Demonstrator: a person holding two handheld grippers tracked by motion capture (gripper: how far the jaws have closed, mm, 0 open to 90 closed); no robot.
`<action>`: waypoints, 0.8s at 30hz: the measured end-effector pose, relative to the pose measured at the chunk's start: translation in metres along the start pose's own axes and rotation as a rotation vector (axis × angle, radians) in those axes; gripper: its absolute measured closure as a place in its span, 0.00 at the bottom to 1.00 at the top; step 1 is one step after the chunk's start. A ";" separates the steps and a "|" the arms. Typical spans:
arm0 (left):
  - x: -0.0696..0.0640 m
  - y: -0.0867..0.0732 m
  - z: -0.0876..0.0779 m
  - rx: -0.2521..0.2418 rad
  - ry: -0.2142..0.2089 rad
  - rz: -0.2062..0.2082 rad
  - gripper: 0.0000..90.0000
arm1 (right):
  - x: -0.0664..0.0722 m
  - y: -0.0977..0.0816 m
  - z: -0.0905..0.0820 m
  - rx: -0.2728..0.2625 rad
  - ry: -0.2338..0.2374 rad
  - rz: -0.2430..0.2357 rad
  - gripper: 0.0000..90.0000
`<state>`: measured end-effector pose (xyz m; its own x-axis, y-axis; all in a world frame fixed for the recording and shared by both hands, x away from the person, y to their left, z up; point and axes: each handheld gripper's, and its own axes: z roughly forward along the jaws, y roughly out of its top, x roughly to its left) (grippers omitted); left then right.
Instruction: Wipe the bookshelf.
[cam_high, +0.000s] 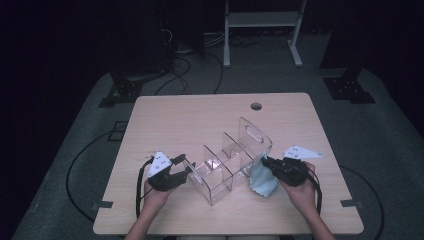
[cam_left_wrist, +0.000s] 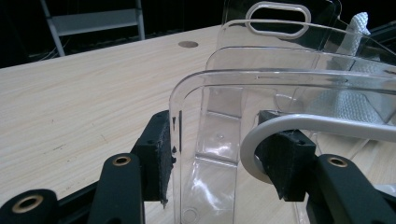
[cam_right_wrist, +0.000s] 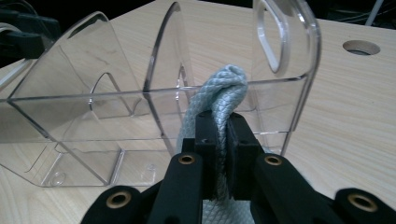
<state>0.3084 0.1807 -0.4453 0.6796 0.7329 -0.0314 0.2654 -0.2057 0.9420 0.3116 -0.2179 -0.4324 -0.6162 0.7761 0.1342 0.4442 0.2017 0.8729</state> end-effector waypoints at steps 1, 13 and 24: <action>0.000 0.000 0.000 0.000 0.000 0.001 0.52 | -0.003 0.001 0.000 -0.004 -0.008 0.011 0.94; 0.000 0.000 0.000 0.000 0.000 0.004 0.52 | -0.002 0.001 0.004 0.008 0.018 -0.001 0.94; 0.000 0.000 0.000 -0.002 0.001 0.000 0.52 | 0.006 -0.003 0.011 0.017 0.038 0.005 0.94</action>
<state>0.3086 0.1803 -0.4453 0.6787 0.7338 -0.0315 0.2640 -0.2038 0.9427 0.3140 -0.2076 -0.4389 -0.6376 0.7543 0.1566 0.4581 0.2078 0.8643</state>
